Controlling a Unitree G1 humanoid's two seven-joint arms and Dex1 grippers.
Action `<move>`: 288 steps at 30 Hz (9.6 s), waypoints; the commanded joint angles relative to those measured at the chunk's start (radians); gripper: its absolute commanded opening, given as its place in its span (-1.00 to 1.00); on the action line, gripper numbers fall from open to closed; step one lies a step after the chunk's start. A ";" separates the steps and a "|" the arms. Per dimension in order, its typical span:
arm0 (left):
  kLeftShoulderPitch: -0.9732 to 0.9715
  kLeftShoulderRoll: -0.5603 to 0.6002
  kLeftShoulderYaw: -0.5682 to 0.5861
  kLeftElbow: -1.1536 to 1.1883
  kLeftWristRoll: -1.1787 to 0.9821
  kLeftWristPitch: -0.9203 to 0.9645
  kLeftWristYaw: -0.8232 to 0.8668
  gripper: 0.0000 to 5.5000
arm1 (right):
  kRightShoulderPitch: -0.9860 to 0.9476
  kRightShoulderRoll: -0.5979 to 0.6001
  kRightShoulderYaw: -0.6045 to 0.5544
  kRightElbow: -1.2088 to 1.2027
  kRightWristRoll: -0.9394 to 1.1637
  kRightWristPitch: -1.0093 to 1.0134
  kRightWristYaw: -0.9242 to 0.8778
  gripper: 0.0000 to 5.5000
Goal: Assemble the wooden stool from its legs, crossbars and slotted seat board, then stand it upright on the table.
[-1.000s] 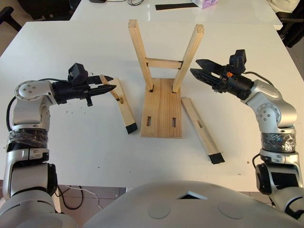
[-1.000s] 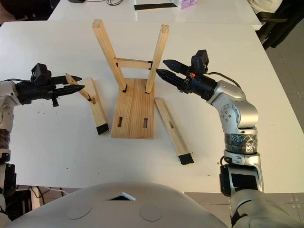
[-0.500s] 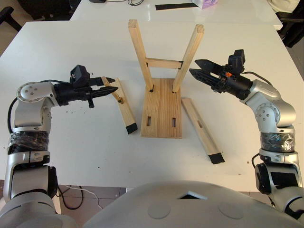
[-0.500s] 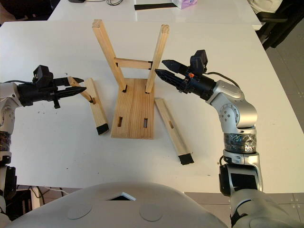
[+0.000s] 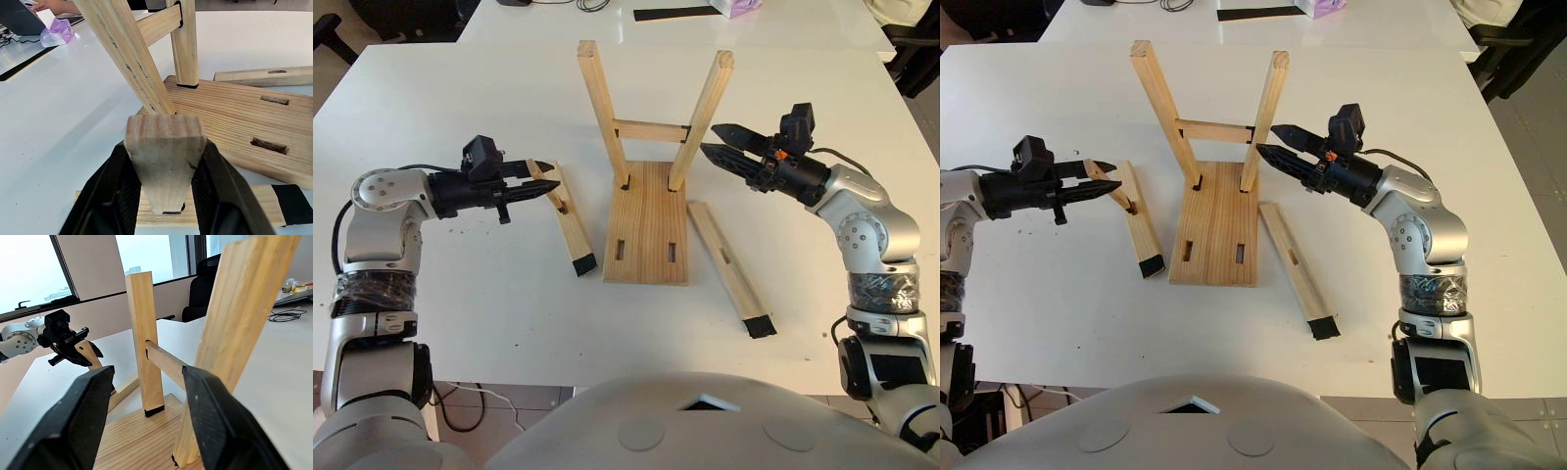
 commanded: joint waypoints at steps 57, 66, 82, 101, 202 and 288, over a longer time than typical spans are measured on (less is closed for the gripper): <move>-0.161 -0.004 -0.307 0.311 0.174 -0.155 -0.151 -0.53 | 0.101 0.139 -0.012 -0.067 0.008 -0.031 -0.160 -0.07; -0.219 -0.034 -0.348 0.363 0.196 -0.203 -0.160 -0.53 | 0.098 0.165 -0.010 -0.049 -0.001 -0.061 -0.178 -0.07; -0.144 0.053 -0.125 0.134 0.083 -0.050 -0.083 -0.12 | 0.159 0.194 -0.031 -0.062 0.002 -0.100 -0.214 -0.07; 0.141 -0.345 0.207 -0.646 -0.073 0.369 0.917 -0.12 | 0.252 0.171 -0.063 -0.135 0.034 -0.059 -0.265 -0.07; 0.387 -0.612 -0.054 -0.888 0.123 1.228 1.327 0.38 | 0.290 0.227 -0.002 -0.155 0.016 -0.047 -0.356 -0.07; 0.000 -0.354 0.033 -0.755 -0.556 0.472 0.552 -0.07 | -0.674 -0.108 -0.183 0.159 0.411 0.456 0.186 -0.25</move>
